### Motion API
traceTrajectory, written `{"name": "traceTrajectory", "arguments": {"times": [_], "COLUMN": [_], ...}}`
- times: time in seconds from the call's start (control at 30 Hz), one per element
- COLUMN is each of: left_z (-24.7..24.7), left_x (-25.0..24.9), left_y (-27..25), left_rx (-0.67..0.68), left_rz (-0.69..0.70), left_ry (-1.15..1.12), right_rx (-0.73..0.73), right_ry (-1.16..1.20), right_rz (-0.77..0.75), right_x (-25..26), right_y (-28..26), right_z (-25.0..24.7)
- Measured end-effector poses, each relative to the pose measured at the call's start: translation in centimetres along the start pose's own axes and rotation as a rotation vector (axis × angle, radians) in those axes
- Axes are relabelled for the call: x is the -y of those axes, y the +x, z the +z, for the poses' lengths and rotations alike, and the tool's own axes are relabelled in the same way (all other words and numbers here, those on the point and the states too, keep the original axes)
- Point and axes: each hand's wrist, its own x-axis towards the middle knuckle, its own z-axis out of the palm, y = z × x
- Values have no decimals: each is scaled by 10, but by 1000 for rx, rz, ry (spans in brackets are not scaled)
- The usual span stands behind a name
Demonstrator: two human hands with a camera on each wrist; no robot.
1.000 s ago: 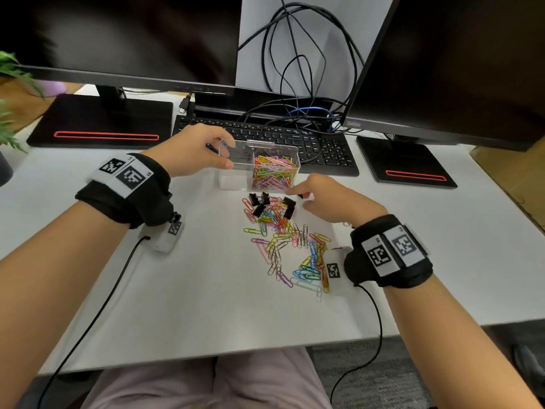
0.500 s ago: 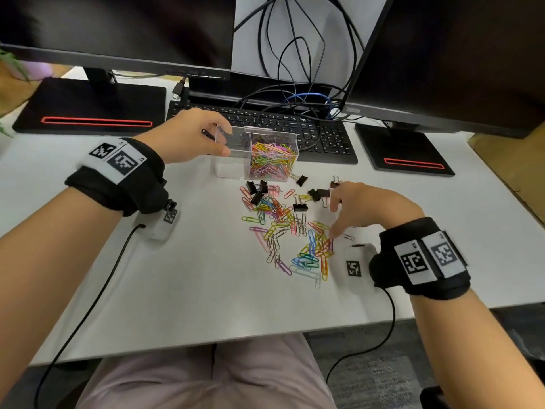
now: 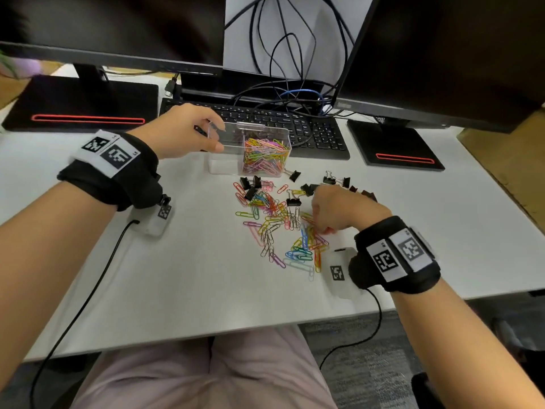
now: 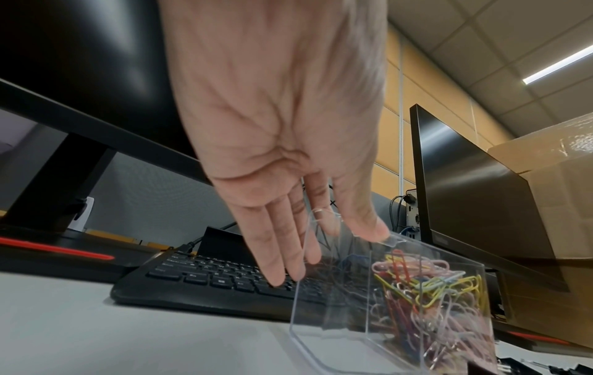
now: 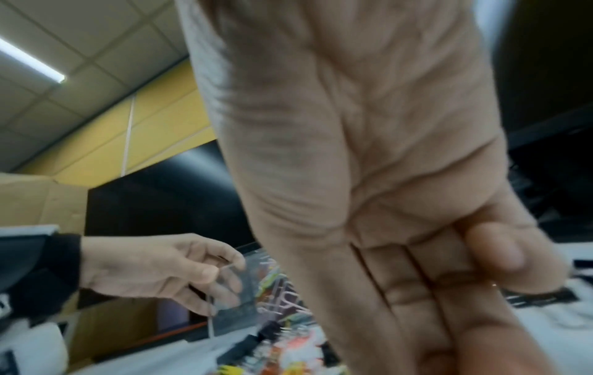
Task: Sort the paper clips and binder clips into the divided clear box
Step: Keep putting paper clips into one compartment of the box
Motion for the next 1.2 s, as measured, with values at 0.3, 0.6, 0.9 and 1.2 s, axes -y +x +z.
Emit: {"name": "traceTrajectory", "arguments": {"times": [0.3, 0.6, 0.9, 1.2], "left_z": [0, -1, -1, 0], "left_x": [2, 1, 4, 6], "left_y": [0, -1, 0, 2], "left_rx": [2, 9, 12, 12], "left_rz": [-1, 11, 25, 13], "left_ry": [7, -21, -23, -38], "right_rx": [-25, -117, -220, -284], "right_ry": [14, -34, -66, 184], "right_rz": [-34, -128, -149, -180], "right_x": [16, 39, 36, 14], "right_y": [2, 15, 24, 38], "right_z": [-2, 1, -1, -16]}}
